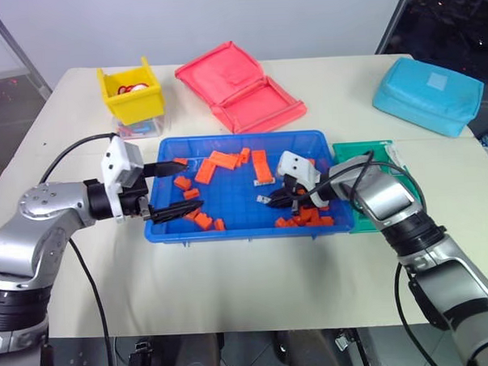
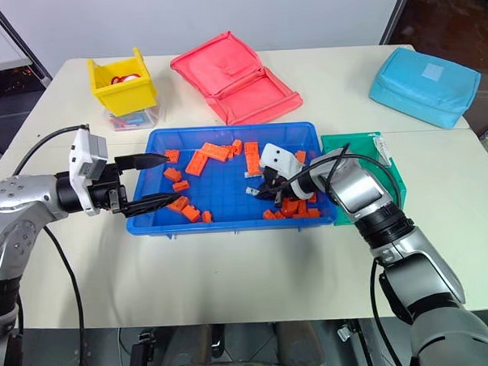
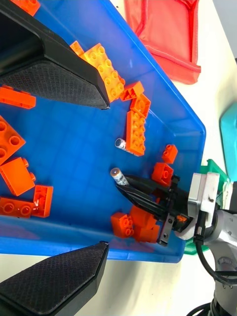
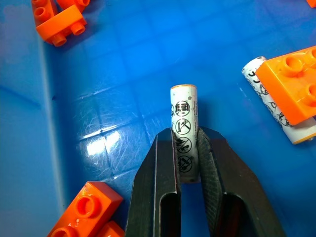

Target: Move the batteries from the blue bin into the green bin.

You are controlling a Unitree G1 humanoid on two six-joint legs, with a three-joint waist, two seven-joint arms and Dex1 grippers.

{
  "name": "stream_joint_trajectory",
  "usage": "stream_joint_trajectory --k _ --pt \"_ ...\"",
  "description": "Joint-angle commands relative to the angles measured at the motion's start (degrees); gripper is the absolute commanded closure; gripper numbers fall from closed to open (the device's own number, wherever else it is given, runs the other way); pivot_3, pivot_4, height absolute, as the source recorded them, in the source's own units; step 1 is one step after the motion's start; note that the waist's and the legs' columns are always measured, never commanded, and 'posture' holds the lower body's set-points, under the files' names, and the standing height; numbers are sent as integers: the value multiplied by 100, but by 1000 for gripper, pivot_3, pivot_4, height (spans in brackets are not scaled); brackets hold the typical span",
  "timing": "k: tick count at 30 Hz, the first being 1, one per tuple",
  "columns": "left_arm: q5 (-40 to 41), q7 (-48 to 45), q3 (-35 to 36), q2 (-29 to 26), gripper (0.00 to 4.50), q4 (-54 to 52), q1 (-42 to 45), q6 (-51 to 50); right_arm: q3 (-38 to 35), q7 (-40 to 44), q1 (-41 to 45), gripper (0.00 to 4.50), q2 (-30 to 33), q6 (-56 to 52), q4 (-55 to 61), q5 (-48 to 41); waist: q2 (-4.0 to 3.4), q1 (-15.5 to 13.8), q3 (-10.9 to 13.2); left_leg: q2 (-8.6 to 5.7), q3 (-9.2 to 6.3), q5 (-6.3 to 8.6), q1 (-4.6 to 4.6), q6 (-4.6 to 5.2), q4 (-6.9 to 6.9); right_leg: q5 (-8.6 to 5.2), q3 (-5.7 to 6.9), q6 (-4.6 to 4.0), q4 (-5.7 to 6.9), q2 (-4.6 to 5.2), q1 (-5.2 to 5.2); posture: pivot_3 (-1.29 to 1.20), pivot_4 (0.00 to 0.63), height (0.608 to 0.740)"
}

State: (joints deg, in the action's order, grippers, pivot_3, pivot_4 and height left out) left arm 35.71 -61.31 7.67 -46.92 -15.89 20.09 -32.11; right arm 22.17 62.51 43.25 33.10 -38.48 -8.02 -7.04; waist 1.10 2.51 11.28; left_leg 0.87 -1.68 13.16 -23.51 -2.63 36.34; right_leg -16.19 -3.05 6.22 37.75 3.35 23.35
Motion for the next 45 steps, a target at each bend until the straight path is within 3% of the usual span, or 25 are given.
stream_joint_trajectory --k 1,7,11,16,20,28,30,31,37,38,45 --pt "71 -79 175 -68 0 -63 81 123 -136 40 280 4463 110 177 340 78 0 1 0 0 0 0 0 0 0 0 0 0 0 0 0 0 150 740" --pt "377 -88 174 191 0 13 346 -11 -898 47 1089 4463 497 -662 938 -395 -2 -8 2 0 0 0 -2 0 0 0 0 0 2 1 3 0 150 740" --pt "592 -47 86 425 0 85 674 -113 -1376 233 1330 4463 1452 -877 1002 -416 1 -106 0 -3 -6 0 -4 0 -1 0 6 0 -2 5 0 0 150 740" --pt "480 -171 -147 584 0 292 882 -37 -1636 412 968 4463 2386 -980 1101 -465 1 -150 0 -3 2 2 -4 3 -5 0 5 0 -17 6 -2 0 150 740" --pt "282 -318 -363 690 0 611 1116 116 -1984 451 155 4463 3117 -852 1014 -418 1 -155 0 -3 4 2 -5 3 -6 0 4 0 -19 4 -2 0 150 740" --pt "99 -530 -491 750 0 953 1335 240 -2134 353 -699 4463 3326 -353 665 -387 0 -62 1 4 9 2 -1 3 -5 0 0 0 -18 -3 -1 0 150 740" --pt "62 -569 -484 724 0 987 1357 252 -2138 308 -789 3453 3316 -247 579 -386 0 -49 1 3 9 2 -1 3 -4 0 -1 0 -18 -1 -4 0 150 740" --pt "57 -582 -470 708 0 990 1358 250 -2143 278 -795 3231 3300 -225 533 -394 0 -41 1 3 9 2 -2 3 -4 0 -1 0 -18 0 -3 0 150 740" --pt "46 -553 -371 634 0 914 1289 196 -2027 158 -641 283 3269 64 219 -268 0 -12 1 3 8 2 -1 3 -5 0 -1 0 -18 -1 -3 0 150 740" --pt "42 -536 -346 614 0 902 1264 190 -2001 90 -511 81 3206 77 164 -235 0 -10 1 3 8 2 -1 3 -5 0 -1 0 -18 -1 -3 0 150 740" --pt "-175 -403 -247 446 0 959 1016 347 -1968 -556 728 81 1967 -726 332 -500 -3 46 2 6 6 1 6 3 -6 0 -5 0 -10 -7 -1 0 150 740"
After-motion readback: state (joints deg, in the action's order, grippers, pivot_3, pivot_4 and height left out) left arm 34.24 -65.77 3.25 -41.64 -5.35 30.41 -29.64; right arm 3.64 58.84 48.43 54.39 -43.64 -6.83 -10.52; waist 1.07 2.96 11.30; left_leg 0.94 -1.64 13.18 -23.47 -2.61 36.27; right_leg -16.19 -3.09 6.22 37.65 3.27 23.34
